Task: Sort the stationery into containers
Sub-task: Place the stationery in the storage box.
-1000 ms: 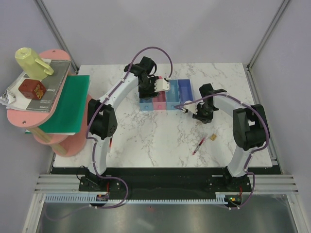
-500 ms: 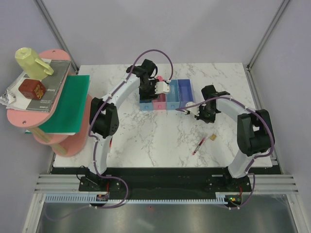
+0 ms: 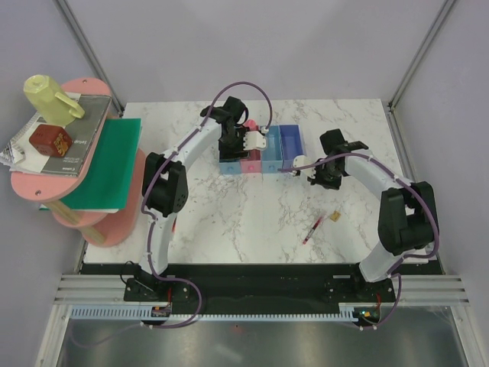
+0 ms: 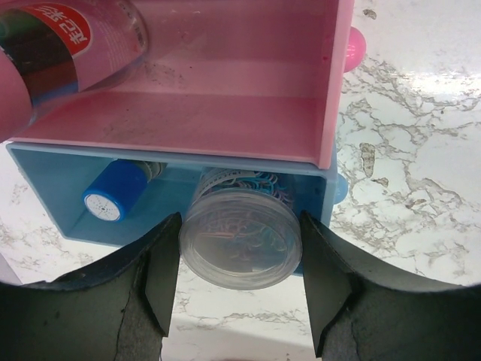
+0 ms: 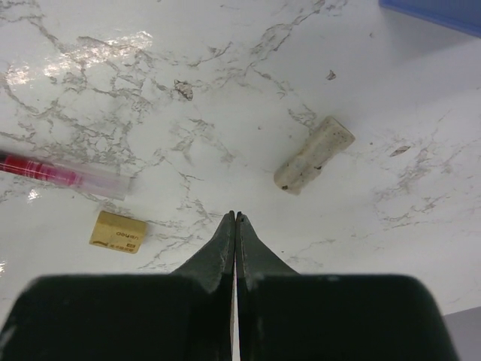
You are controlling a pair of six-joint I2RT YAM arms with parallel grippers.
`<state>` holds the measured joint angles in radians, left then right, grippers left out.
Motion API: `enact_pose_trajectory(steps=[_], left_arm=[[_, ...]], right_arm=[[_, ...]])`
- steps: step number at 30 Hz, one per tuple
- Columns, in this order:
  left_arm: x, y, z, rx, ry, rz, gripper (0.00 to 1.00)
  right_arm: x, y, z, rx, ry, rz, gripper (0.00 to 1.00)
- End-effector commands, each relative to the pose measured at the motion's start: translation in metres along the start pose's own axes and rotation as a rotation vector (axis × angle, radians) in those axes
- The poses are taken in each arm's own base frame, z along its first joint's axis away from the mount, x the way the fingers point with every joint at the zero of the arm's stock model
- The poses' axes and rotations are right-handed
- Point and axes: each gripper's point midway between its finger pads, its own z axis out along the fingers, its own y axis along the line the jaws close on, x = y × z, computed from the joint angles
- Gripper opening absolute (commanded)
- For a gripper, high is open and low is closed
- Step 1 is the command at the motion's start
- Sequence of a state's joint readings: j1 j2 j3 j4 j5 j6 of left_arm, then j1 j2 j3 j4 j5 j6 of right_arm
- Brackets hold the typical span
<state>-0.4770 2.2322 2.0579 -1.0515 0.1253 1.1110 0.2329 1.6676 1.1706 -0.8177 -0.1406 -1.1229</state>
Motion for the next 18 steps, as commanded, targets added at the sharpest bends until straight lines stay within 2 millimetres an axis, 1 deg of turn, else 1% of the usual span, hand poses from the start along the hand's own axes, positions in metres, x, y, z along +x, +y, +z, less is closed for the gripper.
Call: enact_pose_trajectory(steps=[1,2,3,4,5,6,7,8,9,10,11,12,13,14,15,17,18], left_arm=[[0.004,-0.001,0.007,-0.003,0.012,-0.028,0.69],[0.005,-0.002,0.008,-0.001,0.015,-0.033,0.77],[0.003,-0.001,0.005,-0.005,0.009,-0.034,0.79],[0.002,-0.003,0.005,-0.001,0.006,-0.037,0.84],[0.002,-0.002,0.004,-0.007,0.003,-0.037,0.85],[0.001,-0.002,0.002,-0.007,-0.003,-0.038,0.87],[0.001,-0.003,0.001,-0.007,-0.004,-0.039,0.9],[0.0,-0.003,0.0,-0.008,-0.005,-0.039,0.93],[0.0,-0.003,-0.002,-0.011,-0.005,-0.04,0.97],[0.0,-0.002,-0.006,-0.018,-0.008,-0.039,0.98],[-0.001,-0.001,-0.009,-0.024,-0.01,-0.04,0.98],[-0.002,-0.001,-0.011,-0.03,-0.013,-0.039,0.98],[-0.005,0.001,-0.019,-0.044,-0.024,-0.037,0.99],[-0.006,0.003,-0.023,-0.052,-0.028,-0.036,0.99],[-0.007,0.003,-0.027,-0.057,-0.033,-0.034,0.99],[-0.01,0.006,-0.038,-0.08,-0.044,-0.029,1.0],[-0.01,0.005,-0.04,-0.081,-0.045,-0.029,1.0]], right_arm=[[-0.014,-0.017,-0.025,0.075,-0.044,-0.007,0.0],[-0.013,-0.02,-0.025,0.081,-0.038,-0.004,0.03],[-0.014,-0.021,-0.021,0.075,-0.034,-0.001,0.1],[-0.014,-0.027,-0.022,0.089,-0.04,0.009,0.18],[-0.016,-0.03,-0.02,0.091,-0.048,0.029,0.35],[-0.015,-0.031,-0.014,0.079,-0.047,0.043,0.44],[-0.016,-0.039,-0.014,0.092,-0.056,0.056,0.54],[-0.017,-0.041,-0.01,0.084,-0.064,0.081,0.62],[-0.016,-0.042,0.0,0.06,-0.058,0.095,0.64],[-0.018,-0.049,0.001,0.067,-0.069,0.109,0.66],[-0.017,-0.05,0.004,0.06,-0.071,0.122,0.7],[-0.017,-0.05,0.013,0.043,-0.069,0.14,0.71],[-0.017,-0.055,0.016,0.049,-0.073,0.146,0.72],[-0.017,-0.057,0.02,0.049,-0.074,0.152,0.73],[-0.015,-0.059,0.029,0.043,-0.07,0.164,0.73],[-0.012,-0.064,0.034,0.046,-0.067,0.179,0.73],[-0.009,-0.064,0.042,0.034,-0.06,0.189,0.73]])
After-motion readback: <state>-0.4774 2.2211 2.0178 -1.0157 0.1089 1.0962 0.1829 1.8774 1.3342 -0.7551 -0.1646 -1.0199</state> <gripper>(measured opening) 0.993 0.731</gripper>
